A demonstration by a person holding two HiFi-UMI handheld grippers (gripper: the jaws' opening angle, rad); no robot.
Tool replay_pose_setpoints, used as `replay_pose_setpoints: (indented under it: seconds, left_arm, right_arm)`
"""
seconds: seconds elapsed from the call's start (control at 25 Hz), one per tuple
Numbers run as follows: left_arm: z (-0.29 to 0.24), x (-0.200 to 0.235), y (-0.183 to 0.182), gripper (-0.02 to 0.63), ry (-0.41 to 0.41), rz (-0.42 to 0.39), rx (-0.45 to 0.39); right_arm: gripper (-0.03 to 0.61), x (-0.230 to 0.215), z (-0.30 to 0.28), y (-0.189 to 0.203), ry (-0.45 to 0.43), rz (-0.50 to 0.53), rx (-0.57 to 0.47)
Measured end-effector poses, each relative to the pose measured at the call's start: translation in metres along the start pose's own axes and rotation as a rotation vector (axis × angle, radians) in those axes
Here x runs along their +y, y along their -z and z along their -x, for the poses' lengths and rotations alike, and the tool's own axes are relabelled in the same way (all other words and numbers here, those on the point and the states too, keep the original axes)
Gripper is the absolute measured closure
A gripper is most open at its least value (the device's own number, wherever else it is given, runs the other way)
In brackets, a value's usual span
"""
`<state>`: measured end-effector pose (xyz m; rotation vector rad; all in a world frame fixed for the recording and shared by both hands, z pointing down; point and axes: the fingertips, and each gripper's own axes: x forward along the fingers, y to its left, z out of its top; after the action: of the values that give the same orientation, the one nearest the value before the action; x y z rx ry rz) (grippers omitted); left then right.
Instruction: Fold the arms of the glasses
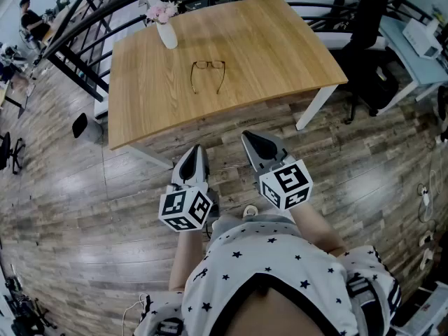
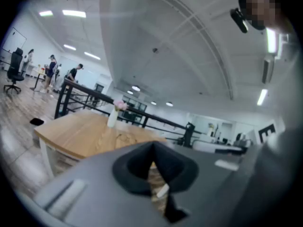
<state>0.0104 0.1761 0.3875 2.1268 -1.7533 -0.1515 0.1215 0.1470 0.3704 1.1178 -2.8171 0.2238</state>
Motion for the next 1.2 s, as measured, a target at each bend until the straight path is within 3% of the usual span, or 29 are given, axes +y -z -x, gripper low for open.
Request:
replay_pose_setpoints:
  seconds: [0.56,1.2]
  left_arm:
    - [0.009,-0.002,0.006,0.607,-0.007,-0.003,0.005]
    - [0.004,-0.003,0.012,0.607,-0.02,0.022,0.039]
  right_arm:
    - [0.563,0.012,0.006,0.004,-0.039,0.04,0.017]
    - [0.56,0.004,-0.001,0.006,-0.08,-0.038,0.022]
